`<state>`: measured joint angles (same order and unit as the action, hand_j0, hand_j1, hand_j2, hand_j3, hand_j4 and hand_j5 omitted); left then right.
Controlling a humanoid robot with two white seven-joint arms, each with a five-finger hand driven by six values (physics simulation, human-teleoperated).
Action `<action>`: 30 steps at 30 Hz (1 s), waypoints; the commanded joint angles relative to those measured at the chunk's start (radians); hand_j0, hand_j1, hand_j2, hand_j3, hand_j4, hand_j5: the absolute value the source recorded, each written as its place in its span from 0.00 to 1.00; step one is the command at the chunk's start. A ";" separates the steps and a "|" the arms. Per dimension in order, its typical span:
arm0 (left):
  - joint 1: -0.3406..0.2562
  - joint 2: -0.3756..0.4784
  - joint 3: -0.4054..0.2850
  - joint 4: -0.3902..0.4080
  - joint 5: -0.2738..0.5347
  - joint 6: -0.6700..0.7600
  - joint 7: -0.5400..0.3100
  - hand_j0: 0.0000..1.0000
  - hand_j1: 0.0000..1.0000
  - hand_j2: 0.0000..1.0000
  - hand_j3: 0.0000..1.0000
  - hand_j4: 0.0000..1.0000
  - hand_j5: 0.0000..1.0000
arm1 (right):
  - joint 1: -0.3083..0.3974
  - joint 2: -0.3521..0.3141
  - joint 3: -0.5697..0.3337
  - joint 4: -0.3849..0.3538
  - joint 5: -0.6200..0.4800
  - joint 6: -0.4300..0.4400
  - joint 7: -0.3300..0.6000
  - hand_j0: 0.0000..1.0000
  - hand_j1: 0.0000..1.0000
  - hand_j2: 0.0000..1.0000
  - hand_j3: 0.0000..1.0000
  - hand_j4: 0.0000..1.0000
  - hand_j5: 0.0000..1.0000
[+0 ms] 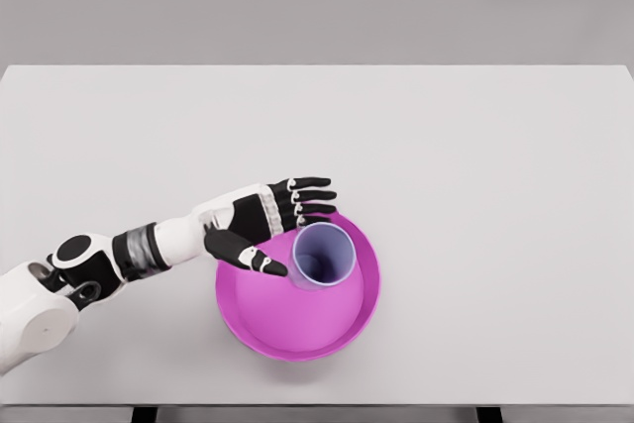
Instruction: Flip the cup with left arm and place it on the plate
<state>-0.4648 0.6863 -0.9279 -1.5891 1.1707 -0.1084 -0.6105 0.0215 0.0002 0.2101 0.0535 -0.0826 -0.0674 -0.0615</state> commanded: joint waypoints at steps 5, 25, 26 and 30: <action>-0.002 0.051 0.067 -0.019 0.007 -0.007 0.000 1.00 1.00 1.00 1.00 1.00 1.00 | 0.000 0.000 0.000 0.000 0.000 0.000 0.000 1.00 1.00 1.00 1.00 1.00 1.00; 0.046 0.383 0.218 -0.115 -0.379 -0.286 0.000 1.00 1.00 1.00 1.00 1.00 1.00 | 0.000 0.000 0.000 0.000 0.000 0.000 0.000 1.00 1.00 1.00 1.00 1.00 1.00; 0.046 0.383 0.218 -0.115 -0.379 -0.286 0.000 1.00 1.00 1.00 1.00 1.00 1.00 | 0.000 0.000 0.000 0.000 0.000 0.000 0.000 1.00 1.00 1.00 1.00 1.00 1.00; 0.051 0.383 0.218 -0.115 -0.378 -0.286 0.000 1.00 1.00 1.00 1.00 1.00 1.00 | 0.000 0.000 0.000 0.000 0.000 0.000 0.000 1.00 1.00 1.00 1.00 1.00 1.00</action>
<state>-0.4111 1.0663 -0.7113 -1.7041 0.7850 -0.3945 -0.6109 0.0215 0.0002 0.2102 0.0535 -0.0827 -0.0674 -0.0615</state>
